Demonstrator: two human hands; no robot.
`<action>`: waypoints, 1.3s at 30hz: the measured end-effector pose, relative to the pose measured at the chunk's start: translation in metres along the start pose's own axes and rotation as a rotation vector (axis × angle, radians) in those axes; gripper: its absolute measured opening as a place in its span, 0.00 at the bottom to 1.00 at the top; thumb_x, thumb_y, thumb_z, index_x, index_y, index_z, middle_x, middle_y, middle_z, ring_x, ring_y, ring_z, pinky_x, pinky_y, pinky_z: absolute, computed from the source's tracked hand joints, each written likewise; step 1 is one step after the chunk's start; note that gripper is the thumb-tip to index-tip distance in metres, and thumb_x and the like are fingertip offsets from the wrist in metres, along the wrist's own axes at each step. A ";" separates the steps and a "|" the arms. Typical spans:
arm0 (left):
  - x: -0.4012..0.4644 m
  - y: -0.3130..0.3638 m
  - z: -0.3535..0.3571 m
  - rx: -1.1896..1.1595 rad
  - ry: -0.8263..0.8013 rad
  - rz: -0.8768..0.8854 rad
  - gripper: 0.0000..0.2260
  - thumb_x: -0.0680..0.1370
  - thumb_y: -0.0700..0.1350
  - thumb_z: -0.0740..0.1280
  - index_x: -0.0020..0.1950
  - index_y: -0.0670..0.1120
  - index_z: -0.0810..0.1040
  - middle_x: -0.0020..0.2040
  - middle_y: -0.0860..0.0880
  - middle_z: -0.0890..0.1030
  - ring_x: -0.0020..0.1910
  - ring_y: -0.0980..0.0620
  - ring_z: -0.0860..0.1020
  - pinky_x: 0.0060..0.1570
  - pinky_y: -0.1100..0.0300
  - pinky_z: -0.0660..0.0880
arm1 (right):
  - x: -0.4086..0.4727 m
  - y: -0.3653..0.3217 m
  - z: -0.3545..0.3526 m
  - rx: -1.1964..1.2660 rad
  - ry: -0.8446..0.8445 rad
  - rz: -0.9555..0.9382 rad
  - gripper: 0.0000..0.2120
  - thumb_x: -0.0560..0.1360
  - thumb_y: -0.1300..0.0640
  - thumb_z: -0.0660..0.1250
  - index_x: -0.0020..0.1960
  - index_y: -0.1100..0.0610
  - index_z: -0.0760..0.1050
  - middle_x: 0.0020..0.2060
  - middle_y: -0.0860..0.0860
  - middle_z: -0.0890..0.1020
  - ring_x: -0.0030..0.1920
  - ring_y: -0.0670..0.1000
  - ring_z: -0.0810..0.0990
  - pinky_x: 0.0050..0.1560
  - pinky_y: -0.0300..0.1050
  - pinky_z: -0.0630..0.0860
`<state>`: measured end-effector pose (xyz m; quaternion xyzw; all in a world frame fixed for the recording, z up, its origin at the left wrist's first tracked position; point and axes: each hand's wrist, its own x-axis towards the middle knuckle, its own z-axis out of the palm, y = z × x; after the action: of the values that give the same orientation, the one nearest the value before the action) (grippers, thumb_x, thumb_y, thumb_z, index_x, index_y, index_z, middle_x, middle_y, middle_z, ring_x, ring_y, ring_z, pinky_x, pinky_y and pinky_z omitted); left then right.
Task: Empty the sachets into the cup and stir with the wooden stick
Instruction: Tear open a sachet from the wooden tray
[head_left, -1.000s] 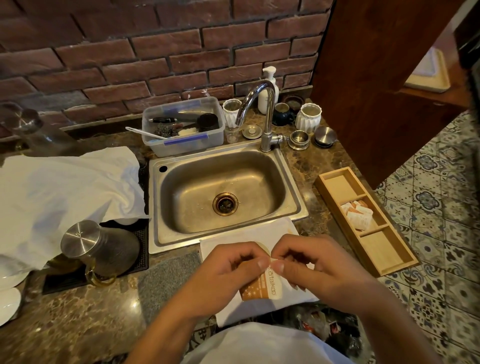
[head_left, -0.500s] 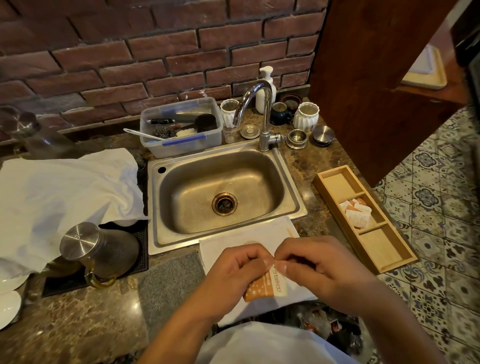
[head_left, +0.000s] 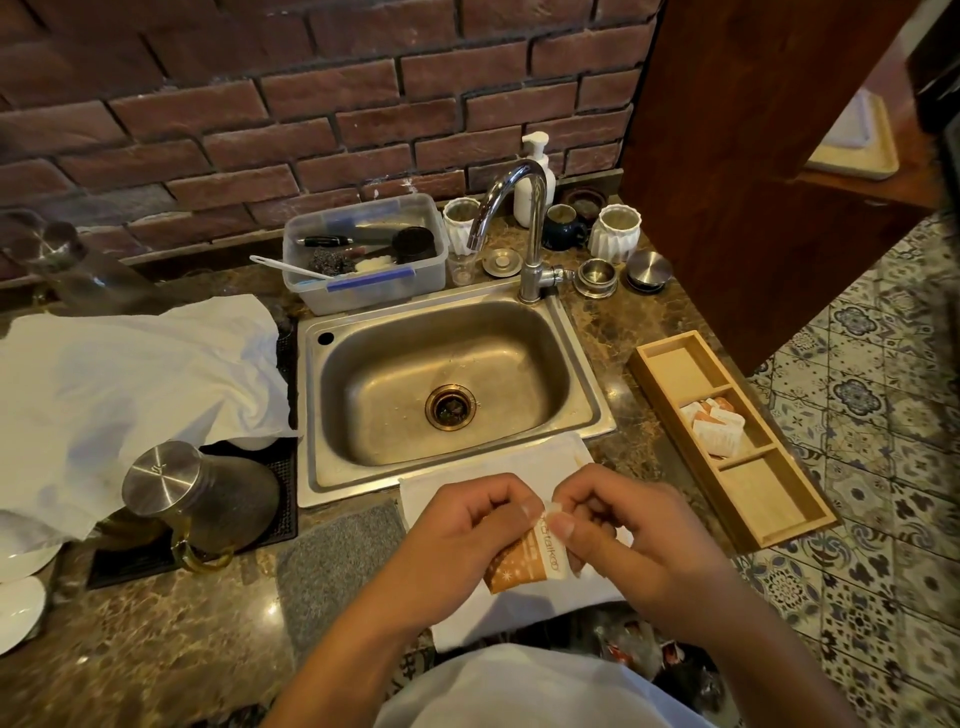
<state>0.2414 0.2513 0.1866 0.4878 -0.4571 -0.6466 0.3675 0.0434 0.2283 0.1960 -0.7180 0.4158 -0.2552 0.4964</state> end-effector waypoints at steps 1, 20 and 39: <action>0.000 0.000 0.000 0.005 -0.005 0.001 0.11 0.78 0.48 0.65 0.40 0.46 0.83 0.34 0.48 0.78 0.31 0.55 0.74 0.33 0.66 0.70 | 0.000 0.000 0.000 0.007 0.001 0.000 0.11 0.77 0.43 0.64 0.48 0.50 0.79 0.37 0.51 0.83 0.38 0.53 0.82 0.38 0.54 0.79; 0.003 -0.006 -0.003 0.034 0.061 0.061 0.09 0.77 0.46 0.67 0.39 0.49 0.84 0.33 0.51 0.79 0.32 0.57 0.74 0.35 0.67 0.71 | 0.008 0.007 0.001 -0.045 -0.009 -0.066 0.08 0.78 0.47 0.65 0.51 0.49 0.80 0.40 0.44 0.82 0.43 0.51 0.81 0.40 0.46 0.78; 0.012 -0.012 -0.006 -0.039 0.134 0.000 0.10 0.76 0.48 0.67 0.40 0.45 0.83 0.33 0.42 0.78 0.33 0.48 0.73 0.33 0.63 0.71 | 0.012 0.012 0.013 -0.038 0.123 -0.081 0.06 0.78 0.46 0.66 0.50 0.47 0.77 0.38 0.45 0.81 0.39 0.50 0.79 0.36 0.45 0.77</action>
<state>0.2441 0.2421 0.1713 0.5228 -0.4186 -0.6213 0.4068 0.0555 0.2222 0.1797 -0.7265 0.4209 -0.3109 0.4454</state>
